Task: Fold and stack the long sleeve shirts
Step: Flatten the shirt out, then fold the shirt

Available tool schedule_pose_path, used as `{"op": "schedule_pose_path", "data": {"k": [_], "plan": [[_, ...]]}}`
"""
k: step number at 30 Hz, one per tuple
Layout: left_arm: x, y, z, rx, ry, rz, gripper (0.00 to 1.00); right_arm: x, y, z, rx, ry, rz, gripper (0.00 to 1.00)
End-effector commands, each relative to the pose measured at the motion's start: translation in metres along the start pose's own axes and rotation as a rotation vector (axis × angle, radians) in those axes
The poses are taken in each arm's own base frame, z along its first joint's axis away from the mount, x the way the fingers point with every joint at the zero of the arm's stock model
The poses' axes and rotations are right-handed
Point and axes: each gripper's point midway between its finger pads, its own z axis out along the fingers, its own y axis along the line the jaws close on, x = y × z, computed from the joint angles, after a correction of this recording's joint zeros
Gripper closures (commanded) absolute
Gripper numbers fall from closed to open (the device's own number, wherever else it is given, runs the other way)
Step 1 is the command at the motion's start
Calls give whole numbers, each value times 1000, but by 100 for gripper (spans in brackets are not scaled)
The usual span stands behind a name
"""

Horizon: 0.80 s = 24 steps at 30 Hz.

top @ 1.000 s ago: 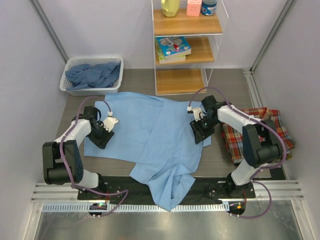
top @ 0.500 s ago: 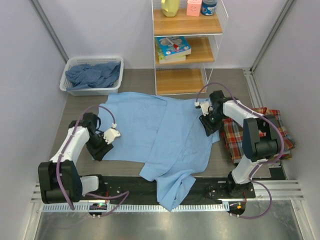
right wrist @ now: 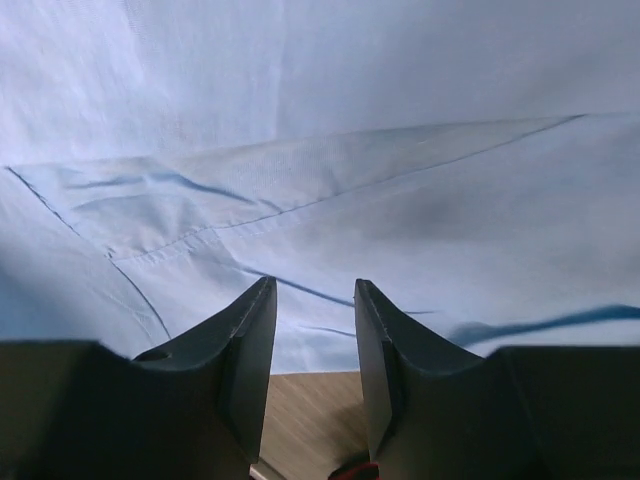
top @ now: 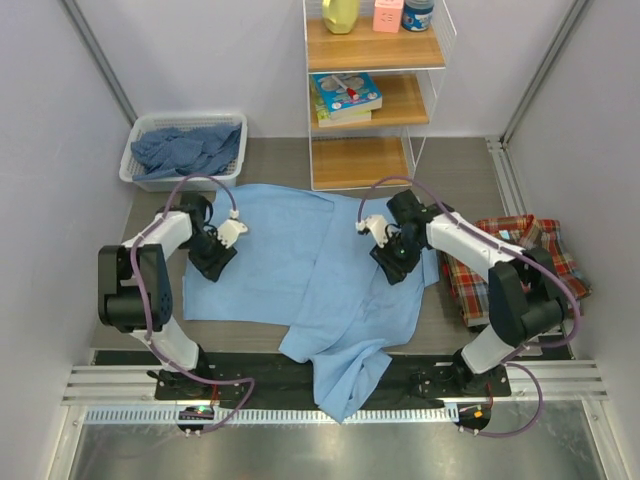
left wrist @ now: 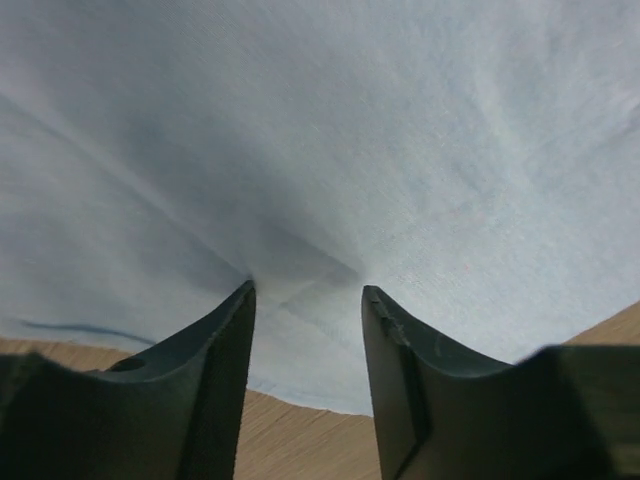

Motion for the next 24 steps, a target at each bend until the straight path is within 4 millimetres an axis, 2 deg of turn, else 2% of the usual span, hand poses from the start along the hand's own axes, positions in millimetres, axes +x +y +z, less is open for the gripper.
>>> {"op": "schedule_pose_path", "data": {"k": [1, 4, 7, 9, 12, 13, 15, 16, 17, 18, 20, 22, 24], "plan": [[31, -8, 9, -10, 116, 41, 56, 24, 5, 27, -37, 59, 22, 57], [59, -33, 6, 36, 188, 67, 61, 40, 6, 39, -51, 109, 8, 58], [78, -58, -7, 84, 220, 95, 64, 57, 10, 42, -63, 154, -18, 58], [84, -65, -15, 79, 220, 104, 66, 63, 16, 36, -76, 167, -44, 58], [83, -70, -22, 82, 209, 107, 66, 57, 22, 22, -101, 151, -61, 58], [78, -72, -25, 86, 185, 77, 65, 39, 19, 9, -79, 90, -74, 58], [64, -70, -33, 84, 137, 55, 57, 20, 23, -9, -80, 23, -85, 56], [57, -72, -36, 93, 110, 42, 54, -5, 25, -29, -59, -64, -103, 55], [48, -74, -39, 97, 75, 9, 47, -19, 35, -39, -79, -122, -119, 53], [39, -70, -44, 85, 39, 1, 44, -32, 43, -47, -81, -167, -139, 51], [26, -70, -48, 81, -23, -17, 38, -57, 78, -60, -149, -253, -194, 48], [17, -70, -52, 78, -66, -22, 37, -74, 94, -61, -223, -304, -183, 47], [7, -74, -55, 94, -118, -33, 36, -79, 116, -45, -258, -310, -230, 50]]}}
